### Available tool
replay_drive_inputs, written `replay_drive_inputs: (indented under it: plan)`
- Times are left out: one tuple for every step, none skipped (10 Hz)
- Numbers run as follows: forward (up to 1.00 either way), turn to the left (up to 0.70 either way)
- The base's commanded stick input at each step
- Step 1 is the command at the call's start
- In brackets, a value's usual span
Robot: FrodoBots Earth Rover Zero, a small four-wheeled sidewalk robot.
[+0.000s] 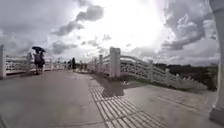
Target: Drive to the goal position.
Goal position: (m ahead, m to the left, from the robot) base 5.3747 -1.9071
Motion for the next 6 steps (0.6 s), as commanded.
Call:
replay_drive_inputs:
  plan:
    - [0.45,-0.27]
    - [0.45,-0.27]
    - [0.45,-0.27]
    - [0.45,-0.27]
    - [0.45,-0.16]
    - [0.45,0.0]
